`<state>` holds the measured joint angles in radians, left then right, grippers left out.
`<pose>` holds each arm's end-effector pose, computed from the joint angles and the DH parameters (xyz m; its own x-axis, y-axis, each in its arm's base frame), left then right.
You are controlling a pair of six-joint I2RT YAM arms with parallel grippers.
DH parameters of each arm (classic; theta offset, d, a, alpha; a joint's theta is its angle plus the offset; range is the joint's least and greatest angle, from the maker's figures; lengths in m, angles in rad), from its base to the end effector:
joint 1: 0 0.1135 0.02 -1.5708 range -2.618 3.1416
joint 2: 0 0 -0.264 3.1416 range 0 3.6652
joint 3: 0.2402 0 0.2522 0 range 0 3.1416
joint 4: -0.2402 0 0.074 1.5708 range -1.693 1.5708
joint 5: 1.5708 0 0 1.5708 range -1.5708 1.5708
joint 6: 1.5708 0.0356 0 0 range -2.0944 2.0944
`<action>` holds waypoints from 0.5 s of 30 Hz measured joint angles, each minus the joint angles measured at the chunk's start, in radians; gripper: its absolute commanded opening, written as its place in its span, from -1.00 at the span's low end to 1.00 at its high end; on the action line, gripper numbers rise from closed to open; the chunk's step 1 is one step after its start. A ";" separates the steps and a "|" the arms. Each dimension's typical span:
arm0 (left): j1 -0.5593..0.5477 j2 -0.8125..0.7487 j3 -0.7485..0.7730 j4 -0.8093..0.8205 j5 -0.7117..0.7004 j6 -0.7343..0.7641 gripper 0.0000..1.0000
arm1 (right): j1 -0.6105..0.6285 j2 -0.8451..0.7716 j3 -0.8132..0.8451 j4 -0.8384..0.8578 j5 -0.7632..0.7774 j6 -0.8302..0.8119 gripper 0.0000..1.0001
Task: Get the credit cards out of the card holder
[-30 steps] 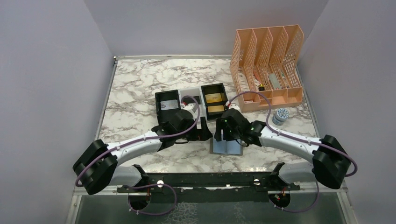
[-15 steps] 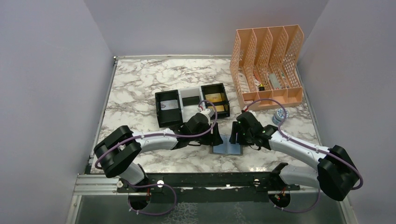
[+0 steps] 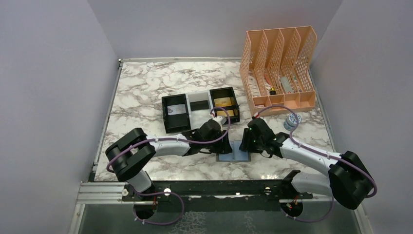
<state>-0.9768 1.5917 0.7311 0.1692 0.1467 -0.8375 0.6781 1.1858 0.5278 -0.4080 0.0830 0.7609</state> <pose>0.1719 -0.2638 0.1612 -0.8948 0.0117 -0.4464 0.3258 0.7007 -0.6347 0.1610 0.1259 0.1600 -0.9032 0.1549 -0.4003 0.0399 0.9589 0.2809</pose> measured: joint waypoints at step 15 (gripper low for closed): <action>-0.019 0.006 -0.054 0.042 0.000 -0.036 -0.18 | -0.026 -0.011 -0.088 0.188 -0.216 0.058 -0.50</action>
<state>-0.9962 1.5974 0.6773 0.2108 0.1463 -0.8738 0.6521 1.1744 0.4397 -0.2195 -0.1326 0.8192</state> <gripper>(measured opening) 0.410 0.234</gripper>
